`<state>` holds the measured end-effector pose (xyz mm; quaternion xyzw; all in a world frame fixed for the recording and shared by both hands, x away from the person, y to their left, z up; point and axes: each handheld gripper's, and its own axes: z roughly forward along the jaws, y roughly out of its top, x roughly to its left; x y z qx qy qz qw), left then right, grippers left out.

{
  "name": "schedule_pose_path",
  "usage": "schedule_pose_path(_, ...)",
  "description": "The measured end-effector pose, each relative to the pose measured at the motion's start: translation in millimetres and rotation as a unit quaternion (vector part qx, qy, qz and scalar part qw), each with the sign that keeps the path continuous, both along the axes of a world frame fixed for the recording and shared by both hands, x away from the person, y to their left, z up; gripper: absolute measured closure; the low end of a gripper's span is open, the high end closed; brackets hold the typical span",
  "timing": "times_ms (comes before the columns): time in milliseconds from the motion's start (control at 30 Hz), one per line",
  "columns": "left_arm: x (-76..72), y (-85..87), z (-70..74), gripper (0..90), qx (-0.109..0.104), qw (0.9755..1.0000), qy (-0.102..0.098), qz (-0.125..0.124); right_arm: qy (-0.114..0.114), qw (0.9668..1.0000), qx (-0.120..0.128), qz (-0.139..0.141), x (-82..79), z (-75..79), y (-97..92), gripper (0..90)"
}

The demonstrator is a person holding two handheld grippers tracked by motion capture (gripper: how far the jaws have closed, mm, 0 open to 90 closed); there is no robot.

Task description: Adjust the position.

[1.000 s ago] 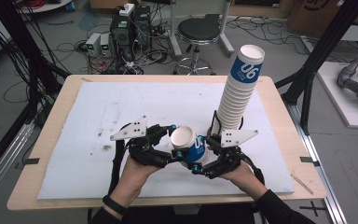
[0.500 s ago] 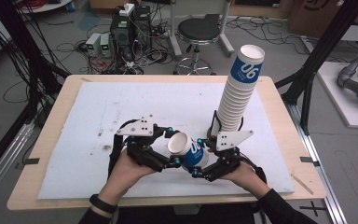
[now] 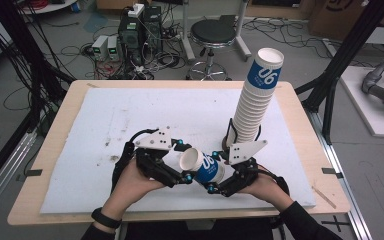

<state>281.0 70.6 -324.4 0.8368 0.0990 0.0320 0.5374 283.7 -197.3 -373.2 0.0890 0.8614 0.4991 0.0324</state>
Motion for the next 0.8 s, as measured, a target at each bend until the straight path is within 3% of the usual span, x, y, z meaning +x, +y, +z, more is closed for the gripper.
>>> schedule_pose_path(67, -0.6, -0.5, -0.8, 29.0, -0.003, 0.9999, 0.000, -0.011, 0.001, 1.0000, -0.002, 0.000, -0.1, 0.0, 0.4, 21.0)
schedule_pose_path(133, 0.4, 0.1, -1.5, 29.7, -0.011, 0.9999, 0.001, -0.013, 0.002, 1.0000, -0.003, 0.002, 0.0, -0.1, 0.2, 20.6)
schedule_pose_path(300, 4.9, 8.9, -5.0, 29.9, -0.067, 0.9976, 0.014, -0.014, -0.003, 0.9994, 0.033, 0.000, 2.0, 3.6, -3.8, 13.8)
schedule_pose_path(400, 7.0, 16.4, -7.4, 30.1, -0.117, 0.9929, 0.016, -0.007, 0.004, 0.9980, 0.062, -0.013, 2.5, 7.9, -9.7, 13.7)
schedule_pose_path(533, 9.3, 24.6, -9.2, 30.3, -0.182, 0.9832, 0.020, -0.003, 0.023, 0.9936, 0.108, -0.025, 5.0, 13.4, -17.6, 13.6)
schedule_pose_path(733, 8.6, 23.0, -12.2, 30.3, -0.219, 0.9754, 0.018, -0.007, 0.031, 0.9870, 0.157, -0.019, 3.8, 17.8, -21.3, 13.6)
schedule_pose_path(800, 8.4, 21.8, -13.7, 30.3, -0.226, 0.9740, 0.020, -0.006, 0.031, 0.9860, 0.163, -0.020, 3.1, 18.5, -21.1, 13.6)
